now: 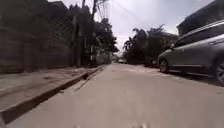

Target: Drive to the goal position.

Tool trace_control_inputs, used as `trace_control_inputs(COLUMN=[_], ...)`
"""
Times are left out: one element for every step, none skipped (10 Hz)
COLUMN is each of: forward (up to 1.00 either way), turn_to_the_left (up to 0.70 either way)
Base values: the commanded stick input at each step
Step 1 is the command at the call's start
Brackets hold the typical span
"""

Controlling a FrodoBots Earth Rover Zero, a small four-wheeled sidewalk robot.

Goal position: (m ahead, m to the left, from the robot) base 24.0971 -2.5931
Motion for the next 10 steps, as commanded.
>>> trace_control_inputs(forward=[1.00, 1.00, 1.00, 1.00, 1.00, 1.00, 1.00, 1.00, 1.00, 1.00], turn_to_the_left=[0.00, 0.00, 0.00, 0.00, 0.00, 0.00, 0.00, 0.00, 0.00, 0.00])
